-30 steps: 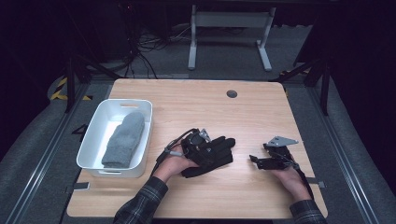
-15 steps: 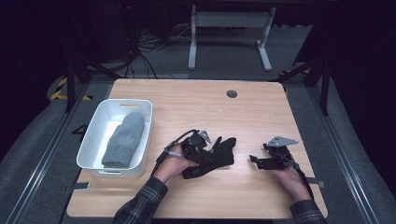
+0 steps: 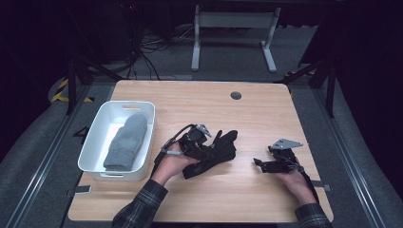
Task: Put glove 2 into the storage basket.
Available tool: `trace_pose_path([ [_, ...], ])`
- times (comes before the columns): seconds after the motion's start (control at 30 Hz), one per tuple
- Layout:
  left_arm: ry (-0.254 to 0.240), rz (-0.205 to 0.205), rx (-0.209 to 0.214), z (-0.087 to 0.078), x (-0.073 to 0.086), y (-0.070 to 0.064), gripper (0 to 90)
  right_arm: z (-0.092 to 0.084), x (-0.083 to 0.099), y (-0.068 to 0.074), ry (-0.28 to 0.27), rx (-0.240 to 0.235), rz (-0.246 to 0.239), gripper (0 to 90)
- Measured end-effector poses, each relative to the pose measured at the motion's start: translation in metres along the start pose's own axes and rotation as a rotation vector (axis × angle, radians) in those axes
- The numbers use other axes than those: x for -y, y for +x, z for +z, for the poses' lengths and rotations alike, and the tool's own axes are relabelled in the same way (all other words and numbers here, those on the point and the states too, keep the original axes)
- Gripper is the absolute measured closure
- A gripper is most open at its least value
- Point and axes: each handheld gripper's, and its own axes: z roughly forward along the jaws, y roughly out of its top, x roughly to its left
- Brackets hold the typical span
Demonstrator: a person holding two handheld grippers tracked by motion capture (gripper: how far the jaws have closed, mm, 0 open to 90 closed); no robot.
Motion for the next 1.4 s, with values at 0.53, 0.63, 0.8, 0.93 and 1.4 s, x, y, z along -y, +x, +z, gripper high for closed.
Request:
trace_pose_path([
  [0.53,-0.074,-0.064,-0.081,-0.061,0.005,0.006,66.1,0.0,0.0,0.0,0.002,-0.002,-0.002,15.0],
  [0.63,-0.073,-0.075,-0.099,-0.072,0.007,0.008,66.0,0.0,0.0,0.0,0.002,-0.002,-0.001,15.0],
  [0.8,-0.083,-0.097,-0.122,-0.089,0.012,0.013,66.1,0.0,0.0,0.0,0.002,-0.002,-0.001,15.0],
  [0.93,-0.093,-0.12,-0.149,-0.104,0.019,0.019,66.1,0.0,0.0,0.0,0.002,-0.002,-0.001,15.0],
  [1.4,-0.125,-0.207,-0.247,-0.151,0.056,0.041,66.1,0.0,0.0,0.0,0.002,-0.003,0.0,15.0],
])
